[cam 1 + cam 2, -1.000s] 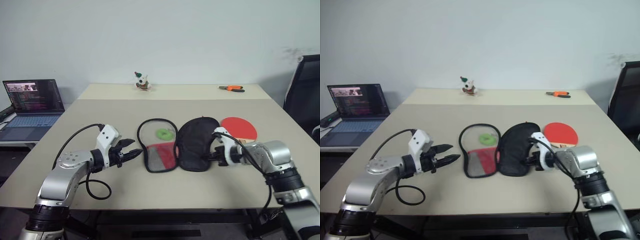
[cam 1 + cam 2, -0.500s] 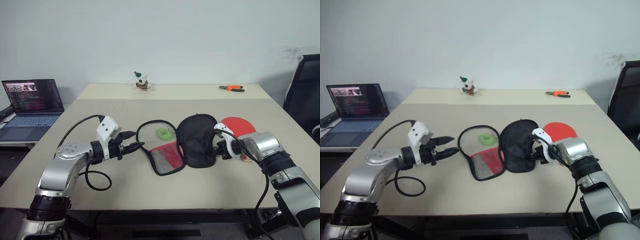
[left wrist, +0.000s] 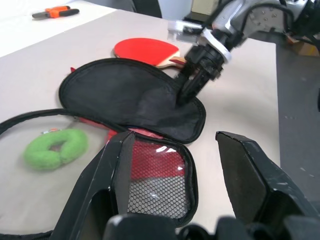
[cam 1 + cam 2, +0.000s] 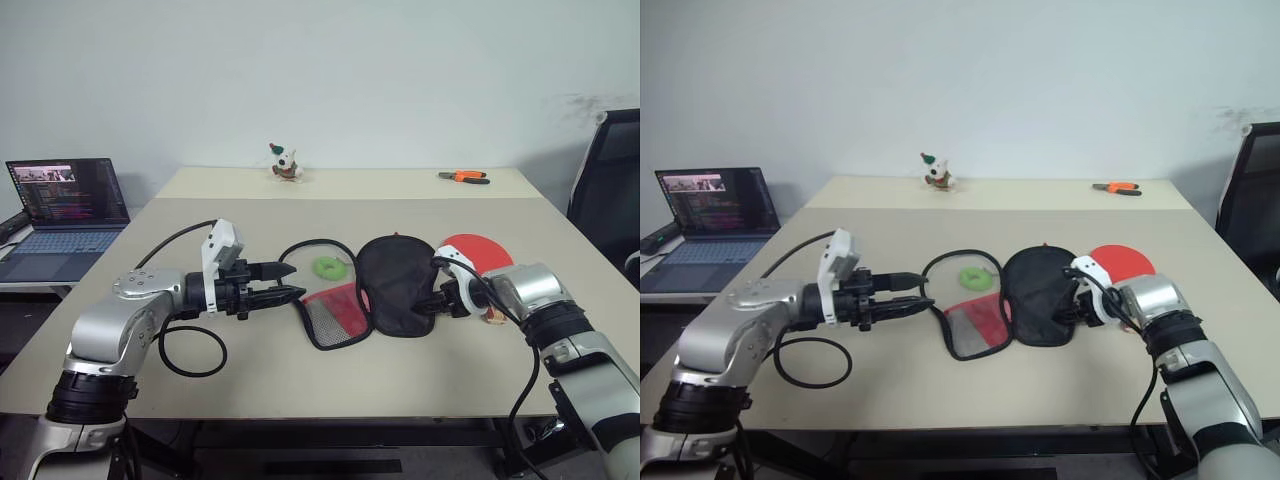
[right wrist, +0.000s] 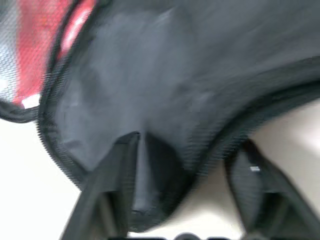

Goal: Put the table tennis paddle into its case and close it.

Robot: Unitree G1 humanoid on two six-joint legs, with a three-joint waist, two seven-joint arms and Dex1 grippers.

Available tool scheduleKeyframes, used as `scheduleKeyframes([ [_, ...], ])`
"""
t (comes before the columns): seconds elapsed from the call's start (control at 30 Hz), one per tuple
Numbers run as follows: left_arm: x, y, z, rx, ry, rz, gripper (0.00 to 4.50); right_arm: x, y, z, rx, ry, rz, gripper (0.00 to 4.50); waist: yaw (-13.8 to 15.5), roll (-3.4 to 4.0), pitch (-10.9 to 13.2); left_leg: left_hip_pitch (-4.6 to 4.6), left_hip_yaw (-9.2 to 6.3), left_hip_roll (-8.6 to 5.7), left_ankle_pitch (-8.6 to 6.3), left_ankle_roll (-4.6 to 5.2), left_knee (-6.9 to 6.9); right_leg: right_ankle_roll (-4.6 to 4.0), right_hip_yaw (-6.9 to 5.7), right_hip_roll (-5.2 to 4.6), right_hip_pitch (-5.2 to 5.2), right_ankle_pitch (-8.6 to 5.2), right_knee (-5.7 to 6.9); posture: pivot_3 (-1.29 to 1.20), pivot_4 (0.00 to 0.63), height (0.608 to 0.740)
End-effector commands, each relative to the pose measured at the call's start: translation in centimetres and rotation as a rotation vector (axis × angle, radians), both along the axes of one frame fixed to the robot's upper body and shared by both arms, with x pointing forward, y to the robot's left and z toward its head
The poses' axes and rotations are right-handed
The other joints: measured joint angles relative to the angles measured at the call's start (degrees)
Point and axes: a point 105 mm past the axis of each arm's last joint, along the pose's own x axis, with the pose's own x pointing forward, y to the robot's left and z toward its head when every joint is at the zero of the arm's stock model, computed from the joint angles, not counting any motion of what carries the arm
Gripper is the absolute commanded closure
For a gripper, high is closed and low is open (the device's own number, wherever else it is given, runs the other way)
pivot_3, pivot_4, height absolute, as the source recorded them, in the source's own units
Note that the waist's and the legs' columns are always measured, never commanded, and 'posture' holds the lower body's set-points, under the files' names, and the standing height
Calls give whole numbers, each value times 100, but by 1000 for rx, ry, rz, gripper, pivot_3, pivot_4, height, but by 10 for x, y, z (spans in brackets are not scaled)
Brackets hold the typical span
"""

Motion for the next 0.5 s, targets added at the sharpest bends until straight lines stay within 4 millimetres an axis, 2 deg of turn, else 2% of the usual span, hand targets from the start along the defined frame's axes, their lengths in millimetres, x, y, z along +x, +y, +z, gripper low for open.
scheduleKeyframes([
  [0.03,4,-2,9,2,-58,2,1675,8,-13,24,-5,-82,-29,336,-1,0,0,0,1,0,0,0,-1,0,1,0,-1,0,-1,0,150,740],
  [0.07,4,-2,9,2,-58,3,1675,9,-16,26,-8,-91,-36,24,-1,0,0,0,1,1,0,0,-2,0,1,0,-1,0,-1,0,150,740],
  [0.17,4,-4,6,6,-60,0,1675,6,-24,33,-8,-104,-38,24,-7,1,1,-1,2,2,0,0,-4,-1,2,1,-2,0,-1,0,150,740],
  [0.3,2,-7,5,0,-65,-7,1675,2,-33,63,110,-171,-70,24,-4,9,8,-2,3,1,0,0,-4,0,3,0,-3,0,-1,0,150,740],
  [0.37,-1,-10,4,-8,-65,-14,1675,7,-45,74,132,-230,-161,24,-4,8,8,-2,2,2,0,0,-4,0,3,0,-3,0,-1,0,150,740],
  [0.5,-5,-15,3,-11,-64,-32,1675,13,-69,76,97,-313,-354,24,-2,8,9,-3,2,3,0,0,-3,-1,4,0,-2,0,0,0,150,740],
])
